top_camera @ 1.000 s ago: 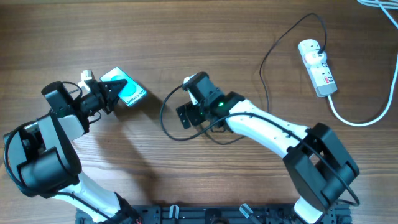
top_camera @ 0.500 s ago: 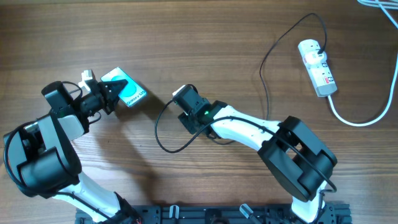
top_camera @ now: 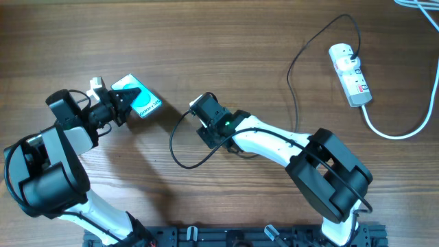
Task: Plug charger to phone and switch on socket
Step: 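Grasp the cable plug with the right gripper and lift it, then carry the plug toward the phone's bottom port held by left gripper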
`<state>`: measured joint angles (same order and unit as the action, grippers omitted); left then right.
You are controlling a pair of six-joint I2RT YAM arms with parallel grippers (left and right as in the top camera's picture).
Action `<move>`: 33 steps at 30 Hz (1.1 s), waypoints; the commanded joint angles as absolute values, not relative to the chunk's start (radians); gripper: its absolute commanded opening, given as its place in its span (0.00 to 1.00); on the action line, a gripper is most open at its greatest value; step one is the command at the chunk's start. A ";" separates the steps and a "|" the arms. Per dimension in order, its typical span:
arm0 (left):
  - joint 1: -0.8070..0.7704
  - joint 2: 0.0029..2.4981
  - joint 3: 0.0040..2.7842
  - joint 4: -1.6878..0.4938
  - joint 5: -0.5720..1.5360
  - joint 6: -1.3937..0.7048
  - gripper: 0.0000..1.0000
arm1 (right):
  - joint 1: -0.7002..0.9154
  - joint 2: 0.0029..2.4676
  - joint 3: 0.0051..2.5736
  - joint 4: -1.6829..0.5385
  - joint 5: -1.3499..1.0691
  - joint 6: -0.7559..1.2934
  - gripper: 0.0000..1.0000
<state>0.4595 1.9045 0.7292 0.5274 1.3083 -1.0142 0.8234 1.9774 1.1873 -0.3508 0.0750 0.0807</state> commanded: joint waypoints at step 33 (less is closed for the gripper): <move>0.194 1.911 0.741 0.523 1.295 -0.787 0.04 | 0.602 1.938 1.246 -0.427 -1.057 0.226 0.04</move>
